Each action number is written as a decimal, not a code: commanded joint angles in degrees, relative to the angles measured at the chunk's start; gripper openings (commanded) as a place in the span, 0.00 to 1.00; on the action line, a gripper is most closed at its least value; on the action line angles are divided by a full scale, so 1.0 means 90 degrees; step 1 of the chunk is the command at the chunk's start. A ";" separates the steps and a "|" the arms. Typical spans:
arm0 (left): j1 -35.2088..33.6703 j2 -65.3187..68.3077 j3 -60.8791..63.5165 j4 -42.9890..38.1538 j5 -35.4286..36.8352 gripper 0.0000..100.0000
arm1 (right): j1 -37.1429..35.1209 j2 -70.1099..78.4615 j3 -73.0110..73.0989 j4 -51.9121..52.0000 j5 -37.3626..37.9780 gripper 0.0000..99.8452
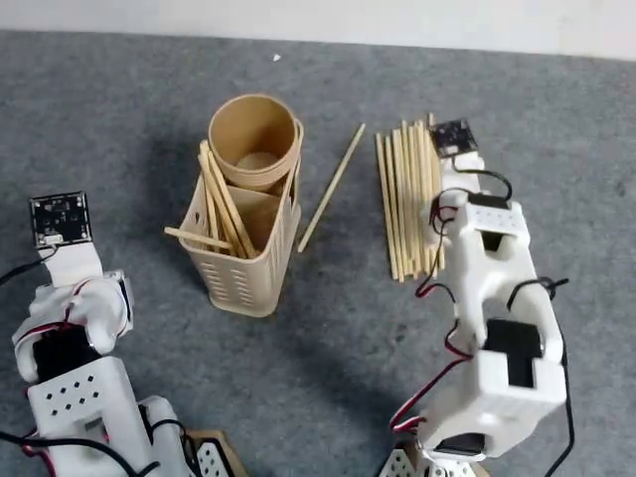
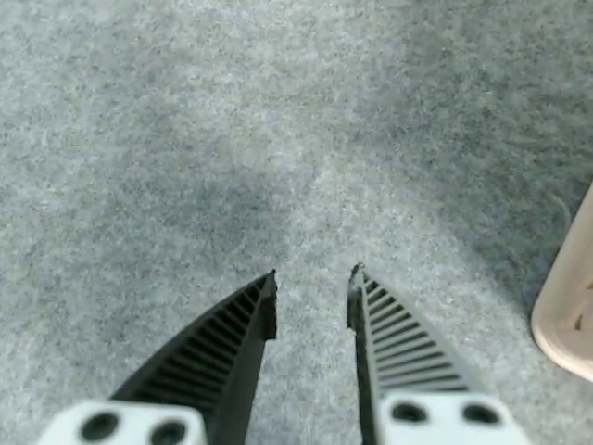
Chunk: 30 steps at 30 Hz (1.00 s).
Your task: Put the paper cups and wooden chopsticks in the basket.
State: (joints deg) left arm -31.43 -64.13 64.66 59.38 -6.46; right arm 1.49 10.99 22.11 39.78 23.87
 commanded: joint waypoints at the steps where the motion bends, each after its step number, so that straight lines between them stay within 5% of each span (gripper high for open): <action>1: -0.0005 -0.0073 -0.0034 -0.0107 -0.0039 0.15 | 0.0063 0.0220 -0.0405 -0.0073 0.0049 0.12; 18: -0.0005 -0.0073 -0.0044 -0.0107 -0.0039 0.15 | 0.0376 0.0952 -0.1099 0.0093 -0.0068 0.01; 30: -0.0005 -0.0073 -0.0044 -0.0107 -0.0039 0.15 | -0.0601 -0.4645 -0.0845 0.0894 -0.1895 0.01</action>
State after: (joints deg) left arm -31.52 -64.13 64.66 59.38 -6.46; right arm 0.44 -13.98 14.11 46.81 10.24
